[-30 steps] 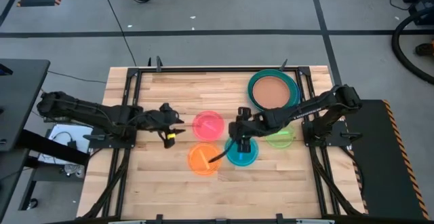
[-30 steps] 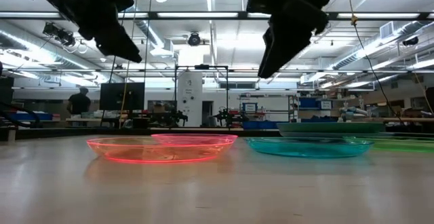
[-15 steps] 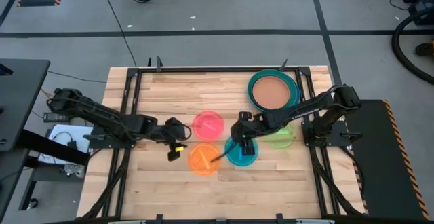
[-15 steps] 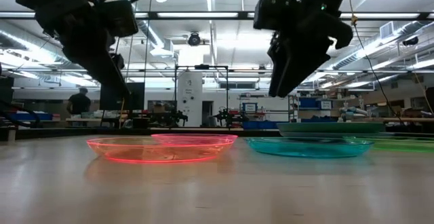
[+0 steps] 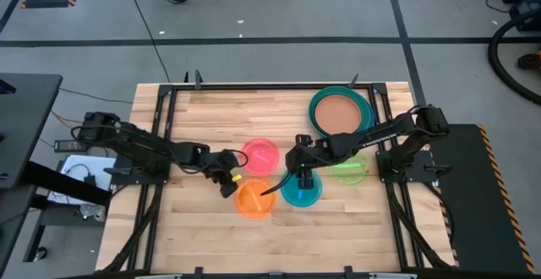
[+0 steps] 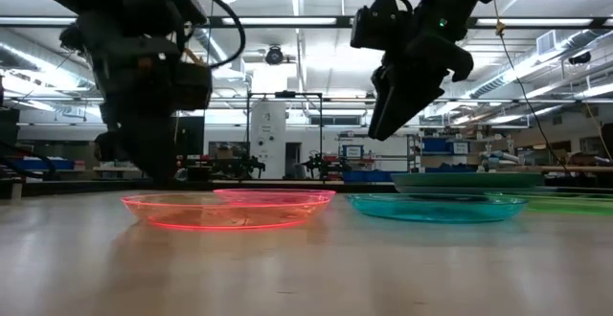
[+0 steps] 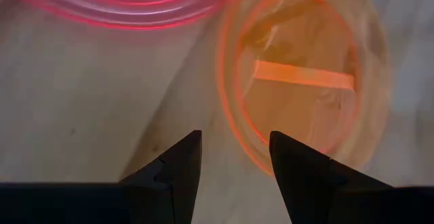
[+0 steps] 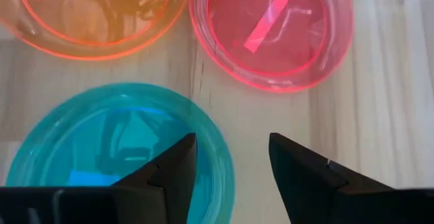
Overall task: Stack plastic plates
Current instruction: Stack the orange plate on top of the brown plate
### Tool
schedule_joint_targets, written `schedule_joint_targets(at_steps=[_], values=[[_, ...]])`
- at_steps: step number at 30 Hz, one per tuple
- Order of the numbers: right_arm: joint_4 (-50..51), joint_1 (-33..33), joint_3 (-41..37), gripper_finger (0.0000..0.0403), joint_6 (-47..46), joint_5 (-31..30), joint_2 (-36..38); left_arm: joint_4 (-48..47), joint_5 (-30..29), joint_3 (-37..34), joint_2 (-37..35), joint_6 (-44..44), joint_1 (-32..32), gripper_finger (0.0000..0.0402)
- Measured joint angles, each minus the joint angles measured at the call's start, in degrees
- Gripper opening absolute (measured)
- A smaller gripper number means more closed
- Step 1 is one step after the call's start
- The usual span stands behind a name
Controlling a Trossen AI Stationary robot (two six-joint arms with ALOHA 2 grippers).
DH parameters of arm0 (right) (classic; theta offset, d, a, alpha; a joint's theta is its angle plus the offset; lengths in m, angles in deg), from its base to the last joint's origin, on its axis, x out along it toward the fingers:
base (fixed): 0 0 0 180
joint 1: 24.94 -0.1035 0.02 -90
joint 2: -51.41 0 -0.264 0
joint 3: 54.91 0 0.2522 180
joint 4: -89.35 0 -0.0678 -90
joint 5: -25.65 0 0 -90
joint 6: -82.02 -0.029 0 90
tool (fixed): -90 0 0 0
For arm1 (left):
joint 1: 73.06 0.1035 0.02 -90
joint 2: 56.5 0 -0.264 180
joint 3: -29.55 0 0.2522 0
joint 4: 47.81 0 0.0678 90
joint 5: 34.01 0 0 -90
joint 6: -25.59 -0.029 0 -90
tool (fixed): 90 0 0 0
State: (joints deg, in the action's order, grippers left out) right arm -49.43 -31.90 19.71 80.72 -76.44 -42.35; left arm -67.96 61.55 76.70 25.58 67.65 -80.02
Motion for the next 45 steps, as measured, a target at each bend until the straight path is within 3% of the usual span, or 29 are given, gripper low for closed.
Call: schedule_joint_targets(at_steps=[7,20,28,37,45], values=[[-0.9,-1.2,0.0,0.0192,1.5,-3.4,0.0,2.9,2.7,0.0,2.5,4.1,1.7,0.0174],[-4.8,-1.2,-1.2,0.0192,4.0,-3.3,0.0,5.3,3.4,0.5,6.8,6.4,0.3,0.0104],[-4.1,-2.3,-0.9,0.0192,6.1,-3.6,0.0,5.9,3.4,0.5,6.7,4.0,0.4,0.0013],[0.8,-3.8,2.9,0.0192,7.7,-6.7,0.0,4.2,6.3,4.2,3.2,2.7,1.0,0.0011],[3.4,-6.6,4.1,0.0192,9.9,-13.5,1.1,-8.2,5.8,13.7,2.9,-7.4,5.6,0.0011]])
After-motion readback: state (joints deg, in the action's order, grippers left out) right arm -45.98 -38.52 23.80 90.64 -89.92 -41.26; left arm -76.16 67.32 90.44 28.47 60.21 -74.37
